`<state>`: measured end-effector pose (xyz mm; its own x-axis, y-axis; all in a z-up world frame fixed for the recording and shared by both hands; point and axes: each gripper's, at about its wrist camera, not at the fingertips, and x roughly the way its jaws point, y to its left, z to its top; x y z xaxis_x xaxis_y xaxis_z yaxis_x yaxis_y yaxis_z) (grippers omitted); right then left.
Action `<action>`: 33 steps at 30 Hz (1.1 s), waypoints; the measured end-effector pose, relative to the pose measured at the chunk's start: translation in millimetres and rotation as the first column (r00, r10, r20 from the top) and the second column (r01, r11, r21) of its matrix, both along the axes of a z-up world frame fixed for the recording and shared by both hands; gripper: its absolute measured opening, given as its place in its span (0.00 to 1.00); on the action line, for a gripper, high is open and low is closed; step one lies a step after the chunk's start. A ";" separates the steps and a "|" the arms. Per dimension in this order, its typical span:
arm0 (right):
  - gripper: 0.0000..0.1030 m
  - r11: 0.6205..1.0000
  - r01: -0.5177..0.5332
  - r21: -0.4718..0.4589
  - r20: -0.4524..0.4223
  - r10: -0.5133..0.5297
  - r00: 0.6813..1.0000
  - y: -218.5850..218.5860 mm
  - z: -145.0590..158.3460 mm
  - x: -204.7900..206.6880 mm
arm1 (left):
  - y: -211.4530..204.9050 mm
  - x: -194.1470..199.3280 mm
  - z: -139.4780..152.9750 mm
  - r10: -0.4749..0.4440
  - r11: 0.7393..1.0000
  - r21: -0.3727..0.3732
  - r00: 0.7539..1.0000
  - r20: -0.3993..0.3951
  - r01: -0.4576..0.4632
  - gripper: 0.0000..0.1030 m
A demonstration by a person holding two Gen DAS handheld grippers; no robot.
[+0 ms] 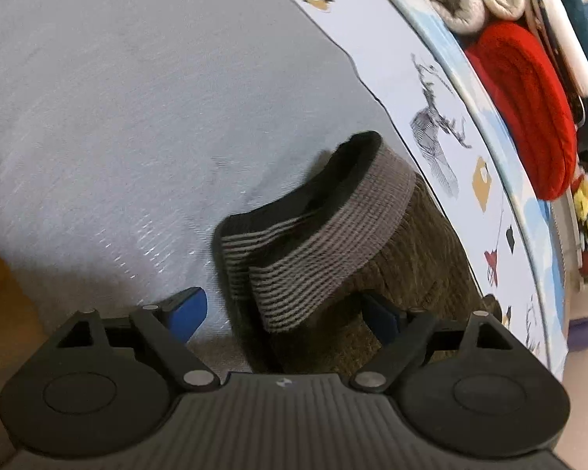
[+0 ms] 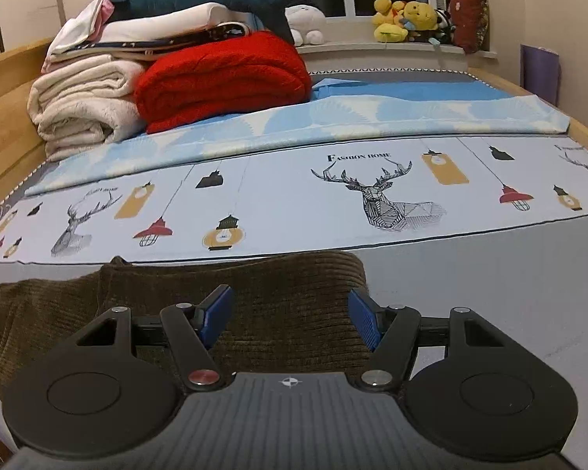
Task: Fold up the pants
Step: 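Move the open left tool toward the striped waistband, then grasp the striped waistband with the right tool and lift it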
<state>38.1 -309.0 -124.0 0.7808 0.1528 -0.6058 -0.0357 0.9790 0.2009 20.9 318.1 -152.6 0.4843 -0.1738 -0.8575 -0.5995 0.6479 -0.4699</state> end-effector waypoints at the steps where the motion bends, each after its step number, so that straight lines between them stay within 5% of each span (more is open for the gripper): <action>1: 0.65 1.000 -0.004 -0.004 -0.001 0.004 1.000 1.4 -0.1 0.1 | -2.8 1.2 0.5 -0.016 1.000 0.011 1.000 0.006 0.016 0.72; 6: 0.65 1.000 -0.023 -0.020 -0.009 0.022 1.000 7.6 -0.4 1.0 | -16.3 7.2 10.1 -0.053 0.994 0.096 0.998 -0.019 0.055 0.43; 10: 0.65 0.999 -0.037 -0.025 -0.013 0.037 0.999 13.4 0.0 2.6 | -37.2 7.0 48.4 -0.123 0.975 0.196 0.990 0.068 0.107 0.31; 13: 0.65 0.998 -0.052 -0.026 -0.014 0.051 0.999 18.3 0.2 4.2 | -63.8 4.5 82.4 -0.209 0.955 0.252 0.960 0.186 0.159 0.29; 15: 0.65 0.998 -0.061 -0.024 -0.015 0.061 0.998 21.3 0.7 4.9 | -88.2 6.9 101.2 -0.286 0.944 0.246 0.916 0.281 0.219 0.28; 20: 0.65 0.996 -0.084 -0.028 -0.008 0.084 0.996 25.4 2.9 3.3 | -177.9 19.9 129.5 -0.554 0.831 0.318 0.735 0.391 0.457 0.28; 23: 0.65 0.996 -0.079 -0.029 -0.006 0.079 0.997 20.8 3.4 0.9 | -240.3 23.9 138.1 -0.678 0.733 0.337 0.599 0.425 0.591 0.22; 24: 0.65 0.997 -0.072 -0.026 -0.007 0.072 0.997 17.2 3.0 0.0 | -262.1 24.8 138.5 -0.706 0.699 0.323 0.547 0.449 0.638 0.00; 27: 0.65 0.999 -0.038 -0.012 -0.019 0.037 0.999 4.5 0.2 -1.3 | -320.6 26.2 140.0 -0.759 0.590 0.288 0.398 0.515 0.754 0.01; 28: 0.65 1.000 -0.024 -0.004 -0.025 0.024 0.999 -0.5 -1.1 -2.0 | -338.8 30.0 133.5 -0.792 0.557 0.307 0.382 0.476 0.772 0.04; 29: 0.65 1.000 -0.009 0.007 -0.031 0.009 0.999 -5.9 -2.4 -2.8 | -353.4 33.1 126.1 -0.809 0.551 0.323 0.398 0.433 0.769 0.07; 33: 0.65 0.999 0.033 0.038 -0.058 -0.030 0.998 -22.8 -7.7 -4.7 | -360.0 48.0 122.7 -0.760 0.631 0.295 0.495 0.422 0.717 0.12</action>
